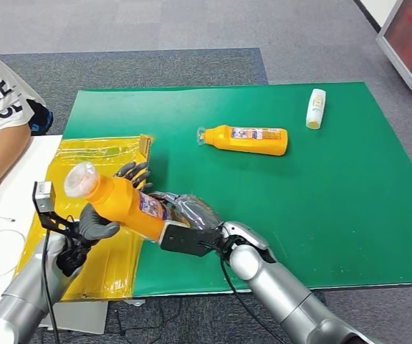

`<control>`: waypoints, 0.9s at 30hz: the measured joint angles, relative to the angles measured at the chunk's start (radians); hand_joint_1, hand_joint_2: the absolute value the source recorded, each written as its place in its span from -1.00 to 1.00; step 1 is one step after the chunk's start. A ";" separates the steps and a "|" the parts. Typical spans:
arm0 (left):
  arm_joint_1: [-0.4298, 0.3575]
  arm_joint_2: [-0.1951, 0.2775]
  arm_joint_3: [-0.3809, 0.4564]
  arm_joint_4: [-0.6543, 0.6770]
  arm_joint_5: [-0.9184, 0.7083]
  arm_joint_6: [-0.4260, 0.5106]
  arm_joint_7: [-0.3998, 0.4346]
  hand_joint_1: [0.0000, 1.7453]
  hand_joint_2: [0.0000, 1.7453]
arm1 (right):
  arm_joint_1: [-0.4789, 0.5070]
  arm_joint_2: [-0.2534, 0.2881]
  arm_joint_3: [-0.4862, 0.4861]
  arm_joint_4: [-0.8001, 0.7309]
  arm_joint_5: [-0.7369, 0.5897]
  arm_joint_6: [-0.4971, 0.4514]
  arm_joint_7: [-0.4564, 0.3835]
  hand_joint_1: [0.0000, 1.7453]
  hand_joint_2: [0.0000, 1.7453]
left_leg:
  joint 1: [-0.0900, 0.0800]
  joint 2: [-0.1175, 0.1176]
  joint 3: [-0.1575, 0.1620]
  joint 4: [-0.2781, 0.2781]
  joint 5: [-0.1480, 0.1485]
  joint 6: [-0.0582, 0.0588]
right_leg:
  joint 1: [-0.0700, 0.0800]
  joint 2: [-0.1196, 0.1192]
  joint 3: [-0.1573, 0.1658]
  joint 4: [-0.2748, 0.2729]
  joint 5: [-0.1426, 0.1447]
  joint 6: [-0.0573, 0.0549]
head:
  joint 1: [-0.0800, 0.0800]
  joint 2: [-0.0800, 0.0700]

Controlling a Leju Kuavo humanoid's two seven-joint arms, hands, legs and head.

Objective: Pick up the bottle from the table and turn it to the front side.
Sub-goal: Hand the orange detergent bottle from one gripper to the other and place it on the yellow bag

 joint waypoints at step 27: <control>0.087 0.088 -0.013 -0.050 0.000 0.037 0.027 -1.00 1.00 | 0.063 -0.001 -0.052 -0.050 0.285 -0.131 0.043 1.00 1.00 | 0.000 0.000 0.000 0.000 0.000 0.000 | 0.000 0.000 0.000 0.000 0.000 0.000 | 0.000 0.000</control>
